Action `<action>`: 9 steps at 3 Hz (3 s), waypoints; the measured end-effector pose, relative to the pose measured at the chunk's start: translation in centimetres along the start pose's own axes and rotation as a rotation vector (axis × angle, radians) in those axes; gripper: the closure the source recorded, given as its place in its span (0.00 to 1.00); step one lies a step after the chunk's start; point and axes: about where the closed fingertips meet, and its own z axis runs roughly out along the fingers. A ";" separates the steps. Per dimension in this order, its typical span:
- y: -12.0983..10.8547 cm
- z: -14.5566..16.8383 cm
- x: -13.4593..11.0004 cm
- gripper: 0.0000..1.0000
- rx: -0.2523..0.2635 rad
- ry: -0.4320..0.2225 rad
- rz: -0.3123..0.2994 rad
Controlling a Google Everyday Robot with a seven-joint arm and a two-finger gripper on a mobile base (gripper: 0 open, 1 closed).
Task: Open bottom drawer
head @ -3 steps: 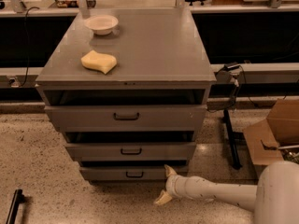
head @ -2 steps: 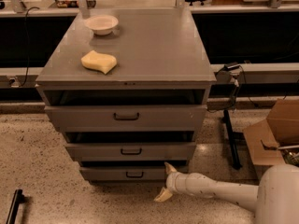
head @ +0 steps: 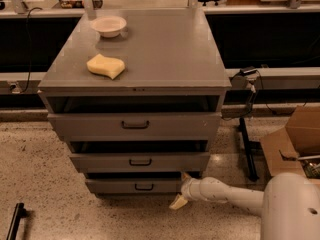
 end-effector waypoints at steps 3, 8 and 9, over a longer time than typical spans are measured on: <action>-1.3 3.5 2.7 0.41 -0.032 0.017 0.034; 4.1 1.2 0.6 0.35 -0.140 -0.036 -0.032; 4.2 1.3 0.5 0.12 -0.143 -0.037 -0.031</action>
Offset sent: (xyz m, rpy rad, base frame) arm 0.0357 -0.0146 -0.0472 0.0137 0.0511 -0.0294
